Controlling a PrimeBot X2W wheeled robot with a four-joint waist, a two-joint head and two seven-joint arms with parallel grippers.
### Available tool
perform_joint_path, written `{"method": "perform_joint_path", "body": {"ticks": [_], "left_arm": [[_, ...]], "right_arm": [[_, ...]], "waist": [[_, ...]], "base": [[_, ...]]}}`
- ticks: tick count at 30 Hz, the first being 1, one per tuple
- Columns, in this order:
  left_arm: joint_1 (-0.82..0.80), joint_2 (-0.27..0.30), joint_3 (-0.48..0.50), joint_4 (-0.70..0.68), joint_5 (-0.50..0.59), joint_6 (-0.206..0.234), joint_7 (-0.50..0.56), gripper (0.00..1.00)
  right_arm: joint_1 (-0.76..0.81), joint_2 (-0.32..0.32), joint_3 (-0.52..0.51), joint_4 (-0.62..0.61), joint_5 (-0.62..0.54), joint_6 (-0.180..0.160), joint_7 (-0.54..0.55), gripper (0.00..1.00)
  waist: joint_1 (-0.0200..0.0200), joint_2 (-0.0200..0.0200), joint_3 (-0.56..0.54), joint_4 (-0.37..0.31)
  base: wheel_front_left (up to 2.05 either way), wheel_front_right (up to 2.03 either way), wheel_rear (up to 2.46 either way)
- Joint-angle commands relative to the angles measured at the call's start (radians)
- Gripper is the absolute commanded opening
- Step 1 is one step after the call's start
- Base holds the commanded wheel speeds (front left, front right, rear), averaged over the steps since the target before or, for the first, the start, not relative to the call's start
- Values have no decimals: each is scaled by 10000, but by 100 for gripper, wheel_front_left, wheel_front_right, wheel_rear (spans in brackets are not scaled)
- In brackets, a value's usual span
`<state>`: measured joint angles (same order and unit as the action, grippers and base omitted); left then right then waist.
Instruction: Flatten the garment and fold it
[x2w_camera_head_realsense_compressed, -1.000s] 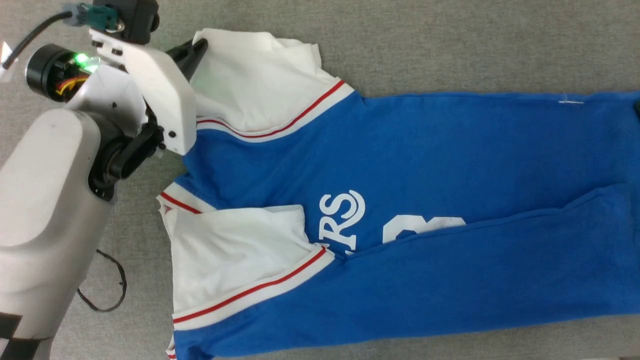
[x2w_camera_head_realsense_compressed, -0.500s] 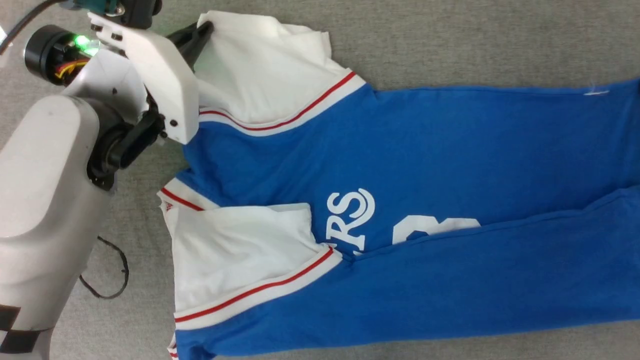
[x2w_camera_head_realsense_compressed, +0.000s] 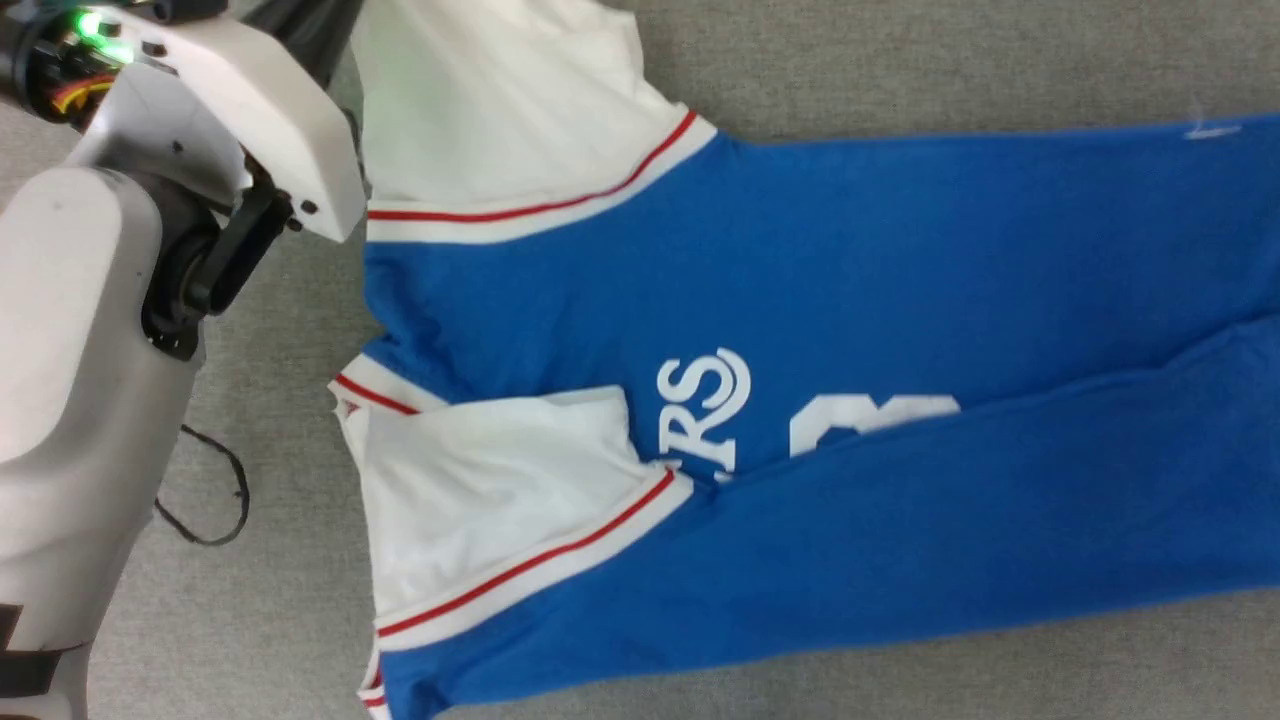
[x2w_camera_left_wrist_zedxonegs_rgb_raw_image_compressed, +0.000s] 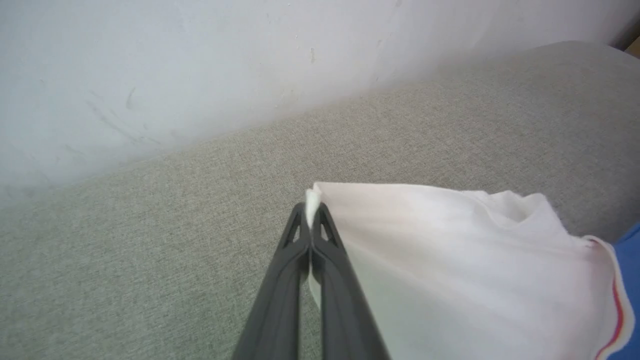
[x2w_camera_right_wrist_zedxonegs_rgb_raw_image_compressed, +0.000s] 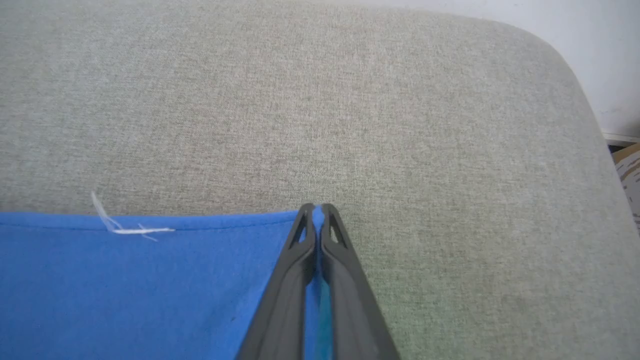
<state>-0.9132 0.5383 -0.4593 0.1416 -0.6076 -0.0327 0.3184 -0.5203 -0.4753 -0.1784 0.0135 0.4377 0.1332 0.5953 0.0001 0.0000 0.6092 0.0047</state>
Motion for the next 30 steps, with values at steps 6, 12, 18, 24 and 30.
{"method": "perform_joint_path", "body": {"ticks": [6, 12, 18, 24, 30], "left_arm": [[370, 116, 399, -371, -7, 76, -1131, 0], [2170, 565, 697, -1903, -94, 398, -1945, 0], [4675, 966, 740, -3650, -181, 999, -2333, 0], [6834, 991, 733, -4231, -626, 1390, -2788, 0], [8202, 963, 628, -3740, -1213, 1436, -2854, 0]], "right_arm": [[271, 5, -221, -123, 47, -25, -529, 0], [1505, 194, -595, -487, 418, -25, -892, 0], [2881, 545, -1130, -779, 763, -25, -1127, 0], [3789, 929, -1300, -808, 943, -25, -1309, 0], [4394, 1046, -1227, -492, 898, -25, -1494, 0]], "waist": [[-1, 0, -539, 60], [-1, 0, -1144, 154], [-1, 0, -1658, 344], [-1, 0, -1971, 414], [-1, 0, -2185, 433]], "base": [[0, 0, 0], [0, 0, 0], [0, 0, 0], [0, 0, 0], [0, 0, 0]]}}
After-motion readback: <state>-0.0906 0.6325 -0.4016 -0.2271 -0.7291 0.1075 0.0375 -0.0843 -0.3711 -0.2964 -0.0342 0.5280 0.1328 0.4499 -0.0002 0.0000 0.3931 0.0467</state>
